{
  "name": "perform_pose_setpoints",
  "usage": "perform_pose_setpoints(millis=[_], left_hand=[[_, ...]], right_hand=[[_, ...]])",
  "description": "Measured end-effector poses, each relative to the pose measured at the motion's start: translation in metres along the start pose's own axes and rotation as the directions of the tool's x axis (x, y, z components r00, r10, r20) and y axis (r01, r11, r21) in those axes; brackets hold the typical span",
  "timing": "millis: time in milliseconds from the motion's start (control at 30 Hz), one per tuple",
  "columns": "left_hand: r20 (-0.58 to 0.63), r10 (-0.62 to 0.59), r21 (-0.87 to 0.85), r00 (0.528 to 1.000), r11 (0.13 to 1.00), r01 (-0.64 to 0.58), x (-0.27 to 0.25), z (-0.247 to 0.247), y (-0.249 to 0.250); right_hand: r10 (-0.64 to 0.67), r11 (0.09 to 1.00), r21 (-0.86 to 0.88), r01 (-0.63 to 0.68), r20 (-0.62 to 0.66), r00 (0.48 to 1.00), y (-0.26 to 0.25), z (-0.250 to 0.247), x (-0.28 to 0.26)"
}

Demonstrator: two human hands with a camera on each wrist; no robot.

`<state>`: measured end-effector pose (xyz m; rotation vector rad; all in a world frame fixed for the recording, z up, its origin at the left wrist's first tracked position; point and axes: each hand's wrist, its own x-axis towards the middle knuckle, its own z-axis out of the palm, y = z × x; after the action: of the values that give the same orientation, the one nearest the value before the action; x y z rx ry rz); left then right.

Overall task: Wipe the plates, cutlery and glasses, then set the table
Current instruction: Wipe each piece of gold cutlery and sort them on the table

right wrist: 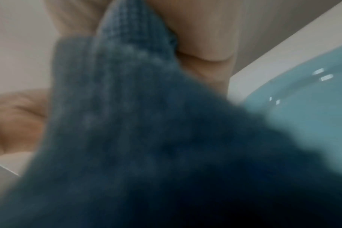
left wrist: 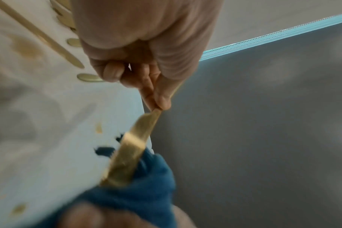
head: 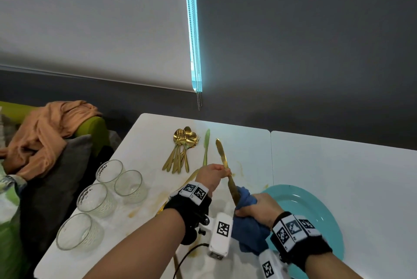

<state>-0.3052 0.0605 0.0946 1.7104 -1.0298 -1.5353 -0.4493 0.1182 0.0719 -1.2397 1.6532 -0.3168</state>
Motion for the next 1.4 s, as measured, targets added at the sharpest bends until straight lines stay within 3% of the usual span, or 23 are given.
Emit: perform_pose_setpoints(millis=[67,100,133,167,233,267,333,400,500,567,667,733,800,867,1033,1167,1400], left_hand=[[0.022,0.065,0.196,0.998,0.978,-0.068,0.010,-0.013,-0.001],[0.045,0.140,0.376,0.989,0.915,-0.146,0.016,-0.023,0.000],[0.098,0.219,0.593,0.971,0.771,-0.234,0.022,-0.033,0.001],[0.178,0.292,0.775,0.940,0.547,-0.317,0.027,-0.041,0.003],[0.362,0.348,0.903,0.865,0.098,-0.417,0.036,-0.055,0.003],[0.424,0.353,0.896,0.834,-0.028,-0.444,0.040,-0.060,0.004],[0.500,0.357,0.861,0.789,-0.110,-0.496,0.052,-0.070,0.005],[0.504,0.315,0.860,0.804,-0.090,-0.503,0.057,-0.076,0.007],[0.427,0.245,0.892,0.871,0.043,-0.449,0.062,-0.082,0.005],[0.401,0.210,0.868,0.892,0.225,-0.443,0.057,-0.083,0.003],[0.355,0.165,0.738,0.920,0.555,-0.384,0.055,-0.086,0.000],[0.306,0.118,0.618,0.945,0.730,-0.292,0.053,-0.084,-0.005],[0.305,0.064,0.504,0.950,0.836,-0.218,0.047,-0.073,-0.013],[0.332,0.077,0.446,0.940,0.865,-0.229,0.042,-0.056,-0.018],[0.297,0.135,0.442,0.945,0.858,-0.262,0.045,-0.040,-0.023],[0.332,0.094,0.428,0.938,0.872,-0.239,0.046,-0.052,-0.032],[0.328,-0.022,0.490,0.944,0.859,-0.150,0.053,-0.063,-0.051]], right_hand=[[0.000,0.992,-0.126,0.003,0.026,1.000,-0.003,-0.013,0.005],[-0.003,0.977,-0.211,0.012,0.043,0.999,-0.004,-0.019,0.006],[-0.001,0.961,-0.277,0.017,0.057,0.998,-0.005,-0.026,0.007],[-0.004,0.946,-0.322,0.027,0.072,0.997,-0.007,-0.031,0.008],[-0.006,0.921,-0.388,0.043,0.097,0.995,-0.012,-0.042,0.010],[-0.005,0.912,-0.407,0.045,0.100,0.995,-0.016,-0.048,0.011],[-0.024,0.916,-0.398,0.052,0.075,0.997,-0.024,-0.060,0.015],[-0.053,0.923,-0.382,0.055,0.016,0.998,-0.029,-0.071,0.020],[-0.060,0.968,-0.251,0.028,-0.121,0.991,-0.032,-0.082,0.028],[-0.029,0.999,-0.039,0.021,-0.229,0.973,-0.033,-0.085,0.030],[0.070,0.964,0.264,0.041,-0.399,0.914,-0.032,-0.079,0.041],[0.181,0.870,0.488,0.075,-0.457,0.871,-0.030,-0.068,0.049],[0.262,0.753,0.651,0.094,-0.429,0.864,-0.032,-0.051,0.055],[0.288,0.698,0.711,0.083,-0.385,0.877,-0.039,-0.030,0.061],[0.270,0.740,0.673,0.000,-0.297,0.916,-0.052,0.019,0.067],[0.278,0.758,0.651,-0.040,-0.266,0.923,-0.049,0.025,0.071],[0.467,0.696,0.716,-0.064,-0.382,0.798,-0.052,-0.007,0.092]])
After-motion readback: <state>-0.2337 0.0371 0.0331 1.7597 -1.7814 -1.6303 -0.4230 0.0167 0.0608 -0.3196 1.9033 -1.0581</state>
